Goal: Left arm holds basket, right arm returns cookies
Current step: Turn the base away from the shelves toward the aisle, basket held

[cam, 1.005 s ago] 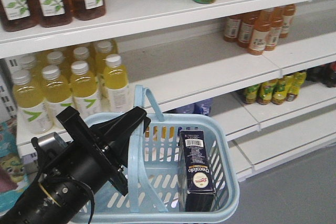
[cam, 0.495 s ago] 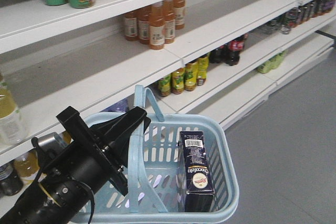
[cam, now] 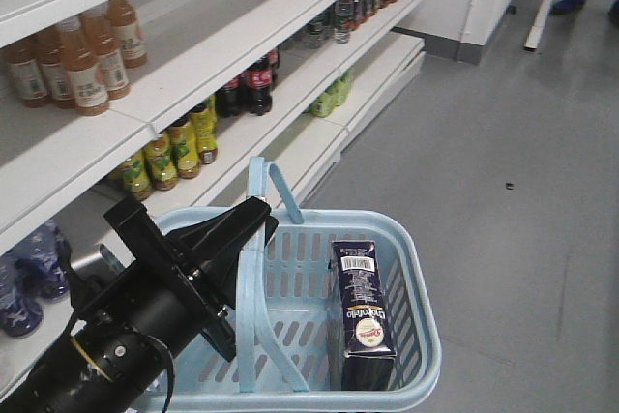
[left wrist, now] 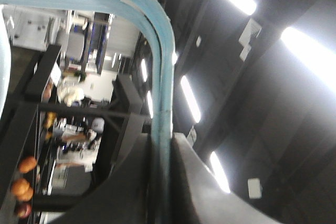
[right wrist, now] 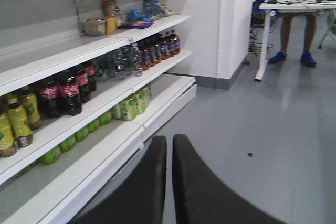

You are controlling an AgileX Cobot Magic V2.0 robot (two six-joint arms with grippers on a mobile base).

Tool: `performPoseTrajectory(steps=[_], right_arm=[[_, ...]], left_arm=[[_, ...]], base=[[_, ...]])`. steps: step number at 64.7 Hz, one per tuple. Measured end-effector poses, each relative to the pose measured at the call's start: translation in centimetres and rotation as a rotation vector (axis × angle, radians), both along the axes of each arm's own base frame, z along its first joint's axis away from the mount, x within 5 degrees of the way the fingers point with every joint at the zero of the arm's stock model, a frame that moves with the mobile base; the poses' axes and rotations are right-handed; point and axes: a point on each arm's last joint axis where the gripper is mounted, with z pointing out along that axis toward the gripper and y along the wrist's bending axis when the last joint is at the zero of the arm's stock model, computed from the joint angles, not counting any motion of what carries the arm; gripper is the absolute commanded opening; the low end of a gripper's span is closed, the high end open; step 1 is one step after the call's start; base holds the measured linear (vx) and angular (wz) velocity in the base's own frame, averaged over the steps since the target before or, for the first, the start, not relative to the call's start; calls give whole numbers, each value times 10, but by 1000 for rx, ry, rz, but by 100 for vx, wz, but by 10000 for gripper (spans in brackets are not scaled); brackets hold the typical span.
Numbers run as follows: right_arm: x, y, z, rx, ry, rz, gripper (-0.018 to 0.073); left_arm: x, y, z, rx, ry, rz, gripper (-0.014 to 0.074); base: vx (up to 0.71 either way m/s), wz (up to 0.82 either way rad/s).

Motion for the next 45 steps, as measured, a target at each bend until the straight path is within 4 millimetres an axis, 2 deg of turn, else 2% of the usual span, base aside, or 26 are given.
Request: performPoseTrajectory(steps=[26,45], right_arm=[[0,0,0,0,0,0,-3],[0,0,0,0,0,0,-3]], left_arm=[[0,0,0,0,0,0,-3],[0,0,0,1,-1,-2,-3]], base=[[2,-57],[4,-40]])
